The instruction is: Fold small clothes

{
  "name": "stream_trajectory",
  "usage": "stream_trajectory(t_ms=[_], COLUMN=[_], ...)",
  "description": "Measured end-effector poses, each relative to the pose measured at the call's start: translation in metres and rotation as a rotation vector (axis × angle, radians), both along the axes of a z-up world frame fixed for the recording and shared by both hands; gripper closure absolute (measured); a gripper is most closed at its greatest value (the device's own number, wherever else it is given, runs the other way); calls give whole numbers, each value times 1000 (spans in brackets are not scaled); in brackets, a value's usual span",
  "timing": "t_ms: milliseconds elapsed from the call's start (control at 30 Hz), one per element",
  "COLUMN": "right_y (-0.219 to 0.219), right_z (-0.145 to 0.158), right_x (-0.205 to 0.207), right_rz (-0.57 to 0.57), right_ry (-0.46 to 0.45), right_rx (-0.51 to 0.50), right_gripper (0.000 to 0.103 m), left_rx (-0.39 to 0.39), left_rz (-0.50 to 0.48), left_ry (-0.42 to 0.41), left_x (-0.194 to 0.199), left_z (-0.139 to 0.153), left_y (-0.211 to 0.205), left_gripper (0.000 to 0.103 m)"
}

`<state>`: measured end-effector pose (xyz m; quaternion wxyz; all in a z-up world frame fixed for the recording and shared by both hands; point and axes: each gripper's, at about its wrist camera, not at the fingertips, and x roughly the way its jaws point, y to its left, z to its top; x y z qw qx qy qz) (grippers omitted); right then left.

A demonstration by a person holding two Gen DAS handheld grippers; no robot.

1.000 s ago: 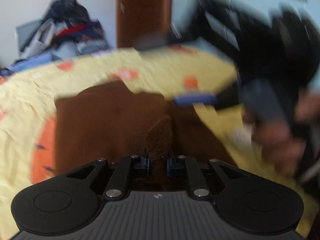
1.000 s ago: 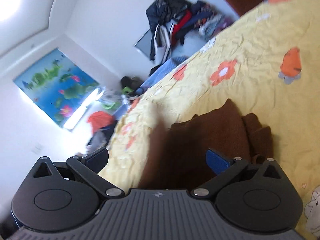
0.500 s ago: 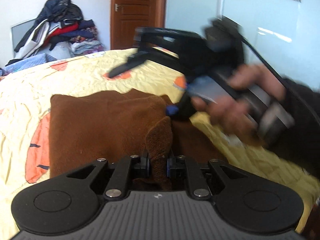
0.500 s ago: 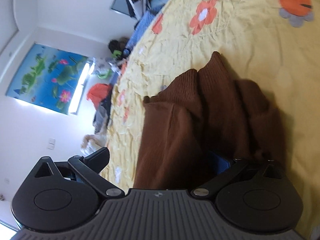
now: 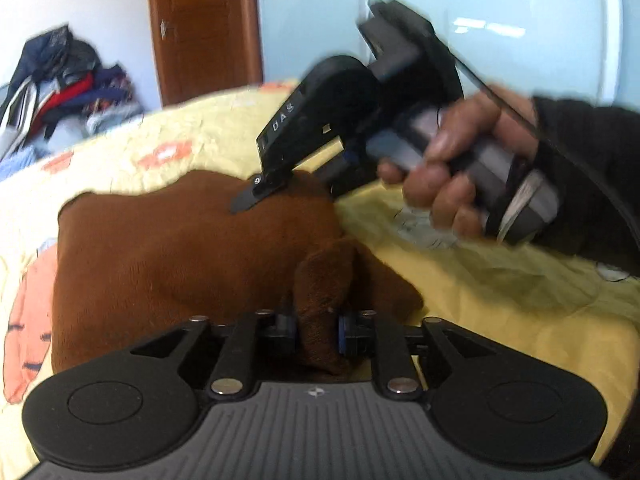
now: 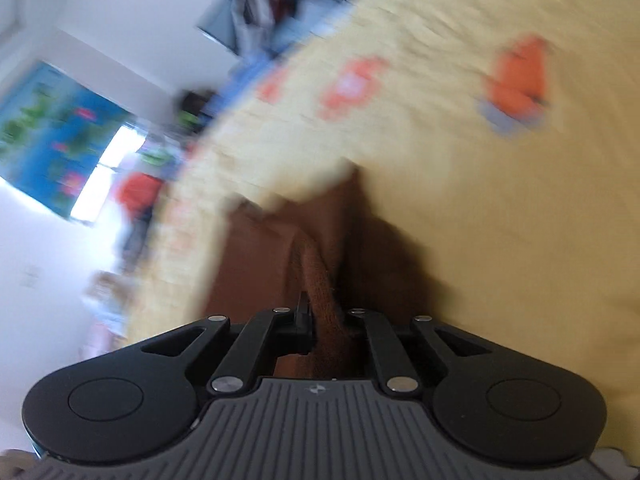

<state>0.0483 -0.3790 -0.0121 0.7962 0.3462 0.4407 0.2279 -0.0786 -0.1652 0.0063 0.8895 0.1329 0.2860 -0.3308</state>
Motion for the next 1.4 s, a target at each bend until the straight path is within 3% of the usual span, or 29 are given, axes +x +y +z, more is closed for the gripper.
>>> stream_trajectory(t_ms=[33, 67, 100, 133, 167, 233, 333, 433, 500, 567, 633, 667, 733, 800, 867, 933, 1000, 1067, 1167, 1233, 1267, 1333, 1367, 1400], right_y=[-4, -8, -13, -18, -23, -27, -20, -4, 2, 8, 13, 15, 14, 8, -3, -8, 0, 19, 60, 84, 91, 99, 102, 101], right_z=[3, 9, 19, 28, 35, 37, 26, 9, 7, 6, 6, 5, 9, 8, 12, 33, 63, 86, 99, 91, 85, 73, 71, 71], right_x=[-5, -10, -16, -23, -27, -25, -10, 4, 2, 9, 13, 14, 9, 8, 2, -21, -57, -95, -137, -148, -149, -145, -145, -144], right_rz=[-14, -24, -43, -78, -113, -110, -75, -32, -12, -8, 21, 38, 57, 53, 4, -26, 24, 146, 355, 444, 469, 483, 490, 479], right_ry=[0, -22, -67, -116, -154, -143, -70, -20, -30, -28, -16, -20, -30, -26, -8, -63, -176, -285, -358, -370, -360, -323, -318, -320], right_rx=[38, 62, 78, 79, 65, 27, -72, -58, -41, -36, -34, -50, -82, -89, -104, -204, -290, -341, -478, -595, -624, -646, -656, -656], right_gripper=[75, 56, 27, 13, 0, 3, 6, 9, 9, 14, 28, 37, 48, 57, 56, 50, 32, 23, 22, 24, 28, 46, 66, 77], left_rx=[-13, -39, -76, -118, -161, -227, -287, -434, -560, -610, -583, -573, -534, -493, -435, -319, -183, -82, 67, 138, 148, 132, 129, 130], left_rz=[-20, -43, -53, -40, -15, 34, 217, 441, 492, 474, 420, 391, 361, 351, 375, 351, 261, 130, -46, -90, -90, -66, -44, -24], left_ry=[15, 37, 44, 29, 10, 22, 73, 283, 482, 572, 579, 596, 604, 573, 507, 334, 112, -45, -114, -114, -117, -111, -106, -101], left_x=[-1, -2, -2, -4, -4, 3, 36, 90, 128, 152, 165, 170, 173, 166, 150, 118, 72, 30, -12, -21, -22, -16, -10, -7], left_z=[6, 12, 19, 26, 33, 44, 45, 24, 2, -12, -14, -14, -14, -10, -6, 13, 32, 41, 30, 18, 14, 8, 5, 5], left_y=[7, 17, 31, 49, 67, 104, 147, 184, 197, 192, 175, 168, 155, 148, 146, 139, 137, 132, 122, 113, 110, 104, 99, 98], left_gripper=[71, 49, 36, 17, 12, 11, 11, 11, 12, 13, 17, 28, 37, 37, 37, 37, 36, 32, 31, 31, 31, 31, 43, 53])
